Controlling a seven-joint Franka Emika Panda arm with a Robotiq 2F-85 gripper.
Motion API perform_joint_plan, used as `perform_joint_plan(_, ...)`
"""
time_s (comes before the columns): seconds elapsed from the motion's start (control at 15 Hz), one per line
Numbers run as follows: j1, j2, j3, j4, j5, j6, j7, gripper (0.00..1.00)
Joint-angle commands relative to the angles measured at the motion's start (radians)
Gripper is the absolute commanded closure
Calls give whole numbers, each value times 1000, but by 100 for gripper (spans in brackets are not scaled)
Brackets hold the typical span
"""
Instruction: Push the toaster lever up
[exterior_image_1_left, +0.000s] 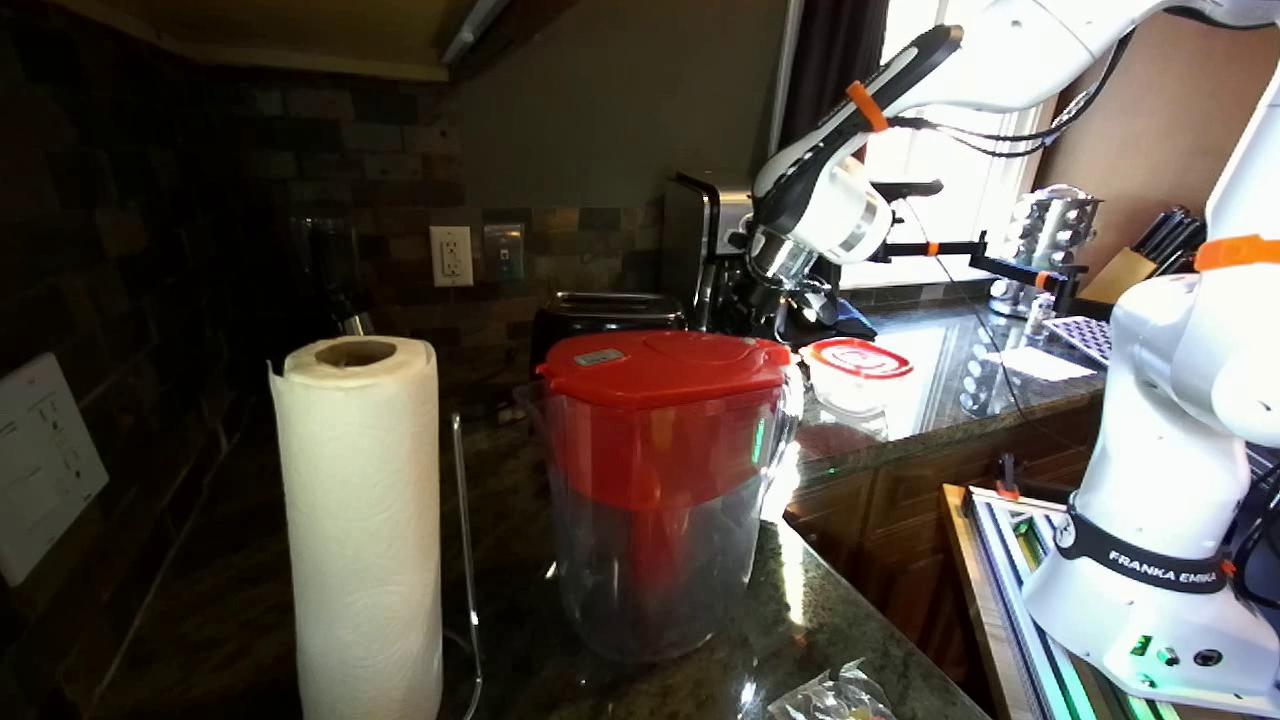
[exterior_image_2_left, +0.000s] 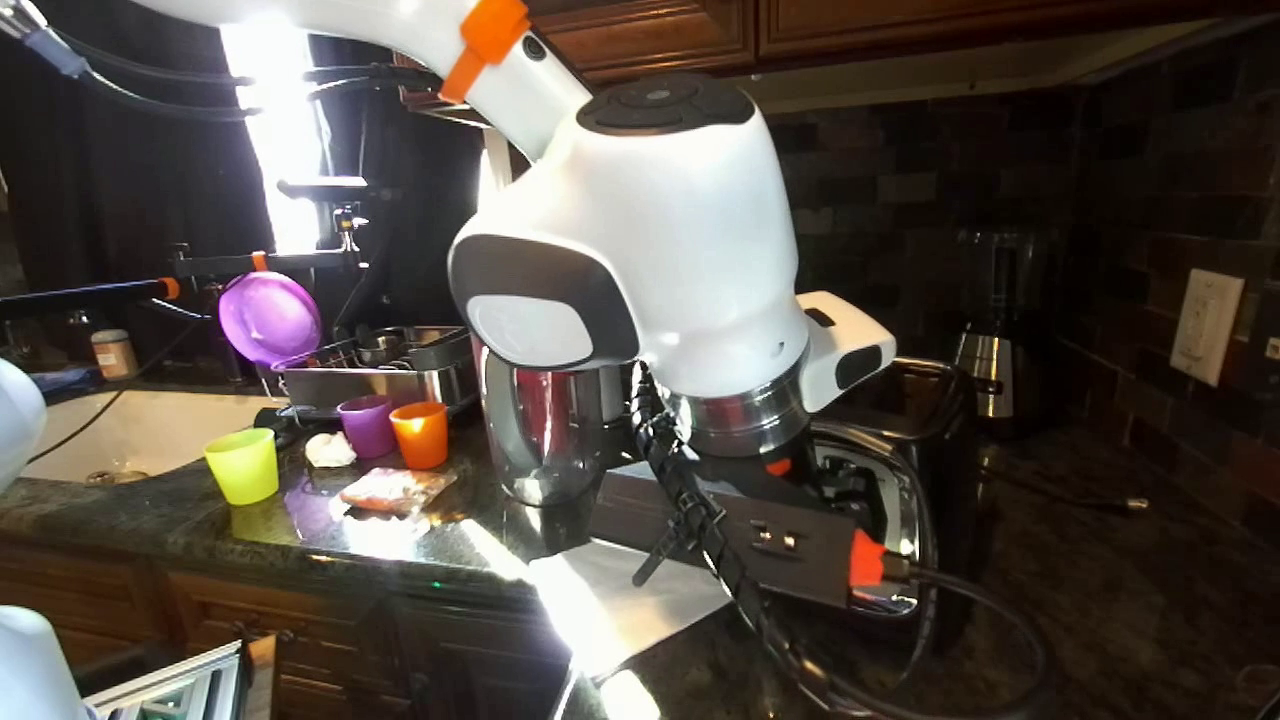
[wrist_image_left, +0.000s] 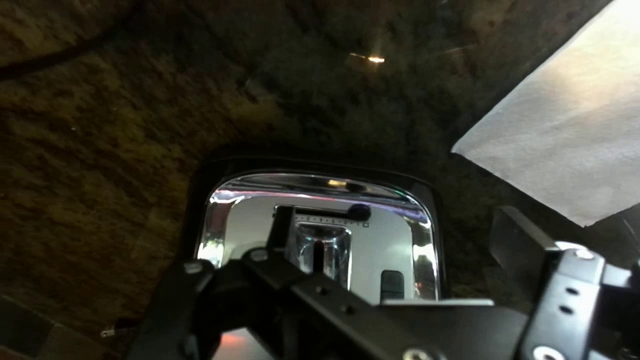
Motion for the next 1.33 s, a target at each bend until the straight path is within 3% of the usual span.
perform_joint_plan(0.0,-18,-57,6,-49,-58,18,48,0)
perform_joint_plan(0.8,-64,-150,5,-74,-166,-70,100,0)
perform_joint_plan(1.27,-82,-203,-5,-67,-285,-156,213,0)
